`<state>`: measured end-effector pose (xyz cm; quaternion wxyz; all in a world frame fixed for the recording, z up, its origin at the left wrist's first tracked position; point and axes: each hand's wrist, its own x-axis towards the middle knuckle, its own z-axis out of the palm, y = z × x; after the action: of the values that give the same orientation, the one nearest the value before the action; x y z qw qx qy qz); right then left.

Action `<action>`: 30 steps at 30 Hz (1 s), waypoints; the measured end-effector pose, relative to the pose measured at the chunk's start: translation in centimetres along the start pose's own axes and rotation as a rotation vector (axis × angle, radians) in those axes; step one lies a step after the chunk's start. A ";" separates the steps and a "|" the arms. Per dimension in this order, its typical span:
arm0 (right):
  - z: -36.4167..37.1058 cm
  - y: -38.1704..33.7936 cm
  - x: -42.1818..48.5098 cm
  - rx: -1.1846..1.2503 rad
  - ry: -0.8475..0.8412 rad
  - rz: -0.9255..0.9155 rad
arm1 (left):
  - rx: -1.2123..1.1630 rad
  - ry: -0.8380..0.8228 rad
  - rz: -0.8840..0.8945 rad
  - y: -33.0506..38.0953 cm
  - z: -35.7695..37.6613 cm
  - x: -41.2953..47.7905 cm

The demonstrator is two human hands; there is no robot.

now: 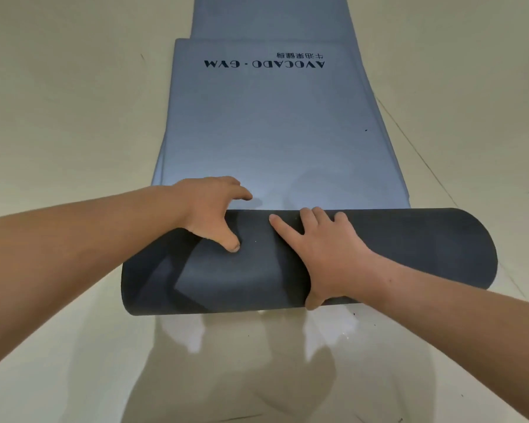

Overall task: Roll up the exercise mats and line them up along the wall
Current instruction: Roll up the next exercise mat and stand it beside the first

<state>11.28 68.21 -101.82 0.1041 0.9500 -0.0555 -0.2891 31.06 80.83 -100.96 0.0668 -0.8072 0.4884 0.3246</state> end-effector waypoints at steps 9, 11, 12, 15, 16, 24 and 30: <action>-6.1 7.2 5.1 0.566 -0.232 0.048 | 0.384 0.201 -0.066 1.8 5.1 -4.8; -6.1 7.2 5.0 0.548 -0.144 0.097 | 0.406 0.237 -0.101 1.0 6.6 -4.3; -6.0 7.2 4.7 0.518 -0.068 0.132 | 0.409 0.256 -0.104 0.6 6.9 -3.8; -5.6 6.7 3.2 0.441 0.174 0.239 | 0.416 0.283 -0.101 -0.1 6.3 -2.0; -5.4 6.7 2.6 0.420 0.218 0.239 | 0.408 0.277 -0.091 -0.3 5.8 -1.5; -2.8 3.3 2.6 0.075 0.122 0.191 | 0.274 0.190 -0.001 -1.9 1.4 0.0; -2.0 4.1 2.4 0.108 0.211 0.123 | 0.272 0.209 -0.001 -0.5 1.9 -1.2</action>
<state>14.17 64.19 -100.56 0.0754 0.9742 -0.1180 -0.1770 30.20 82.79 -101.79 0.1245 -0.8204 0.5317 0.1695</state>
